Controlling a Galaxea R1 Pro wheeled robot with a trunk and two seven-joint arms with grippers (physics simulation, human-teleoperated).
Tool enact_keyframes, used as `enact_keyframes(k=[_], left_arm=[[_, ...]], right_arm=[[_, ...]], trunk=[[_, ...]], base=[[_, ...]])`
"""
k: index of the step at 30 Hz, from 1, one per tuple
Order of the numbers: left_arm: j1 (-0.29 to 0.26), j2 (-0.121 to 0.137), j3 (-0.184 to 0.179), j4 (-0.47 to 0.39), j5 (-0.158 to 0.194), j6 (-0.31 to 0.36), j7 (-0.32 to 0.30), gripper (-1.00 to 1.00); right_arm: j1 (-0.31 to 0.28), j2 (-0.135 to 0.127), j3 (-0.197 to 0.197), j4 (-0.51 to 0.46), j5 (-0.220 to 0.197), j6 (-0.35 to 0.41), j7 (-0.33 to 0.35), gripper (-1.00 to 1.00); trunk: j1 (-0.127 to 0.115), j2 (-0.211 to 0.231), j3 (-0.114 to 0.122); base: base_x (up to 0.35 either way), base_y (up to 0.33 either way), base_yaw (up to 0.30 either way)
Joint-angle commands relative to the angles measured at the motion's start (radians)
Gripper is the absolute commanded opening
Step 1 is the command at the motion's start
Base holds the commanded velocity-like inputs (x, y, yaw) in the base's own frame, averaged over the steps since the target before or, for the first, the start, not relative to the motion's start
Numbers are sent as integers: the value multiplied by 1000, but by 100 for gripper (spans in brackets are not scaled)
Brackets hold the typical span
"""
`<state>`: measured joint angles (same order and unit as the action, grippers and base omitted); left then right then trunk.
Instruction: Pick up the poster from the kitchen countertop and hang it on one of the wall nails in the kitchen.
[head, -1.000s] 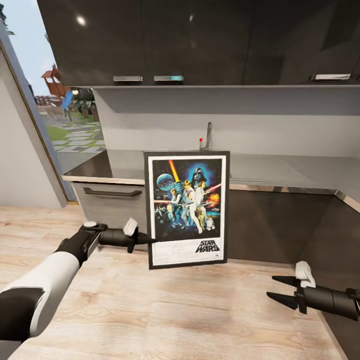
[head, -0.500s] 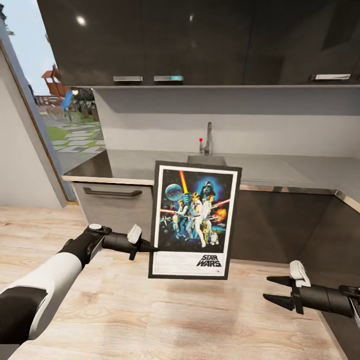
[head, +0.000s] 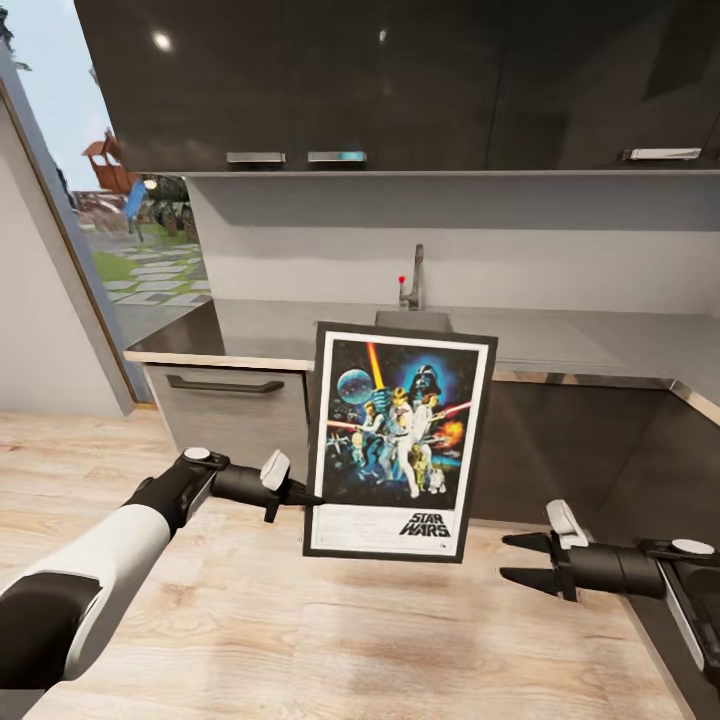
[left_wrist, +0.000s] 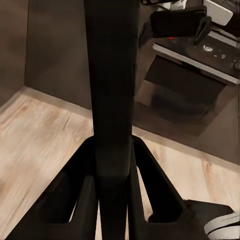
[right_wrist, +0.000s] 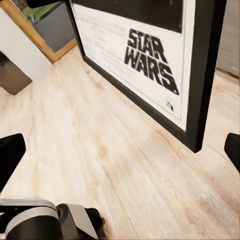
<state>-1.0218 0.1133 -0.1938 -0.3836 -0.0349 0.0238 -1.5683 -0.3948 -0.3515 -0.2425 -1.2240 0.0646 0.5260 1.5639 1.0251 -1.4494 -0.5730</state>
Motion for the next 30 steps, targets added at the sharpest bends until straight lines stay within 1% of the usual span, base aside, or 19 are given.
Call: enact_keyframes(k=[1, 3, 5, 12, 20, 30], left_arm=[[-1, -7, 0, -1, -3, -3, -2, -100], [-1, -11, -1, 0, -4, -4, -2, -100], [0, -19, -9, 0, -4, -5, -2, -100], [-1, -39, -30, 0, -3, -5, -2, -100], [0, -43, -35, -2, -3, -5, -2, -100], [-1, -39, -32, -5, -3, -5, -2, -100]], right_arm=[[-7, 1, 14, 4, 2, 14, 7, 100], [-12, 1, 24, 9, 0, 16, 7, 100], [-16, 2, 35, 15, -3, 17, 6, 100], [-19, 5, 44, 19, -5, 17, 5, 100], [-19, 6, 44, 21, -5, 14, 4, 100], [-19, 4, 39, 21, -5, 14, 4, 100]], trunk=[[0, -1, -1], [0, -1, -1], [0, -1, -1], [0, -1, -1], [0, -1, -1], [0, -1, -1]], base=[[0, 0, 0], [0, 0, 0], [0, 0, 0], [0, 0, 0], [0, 0, 0], [0, 0, 0]])
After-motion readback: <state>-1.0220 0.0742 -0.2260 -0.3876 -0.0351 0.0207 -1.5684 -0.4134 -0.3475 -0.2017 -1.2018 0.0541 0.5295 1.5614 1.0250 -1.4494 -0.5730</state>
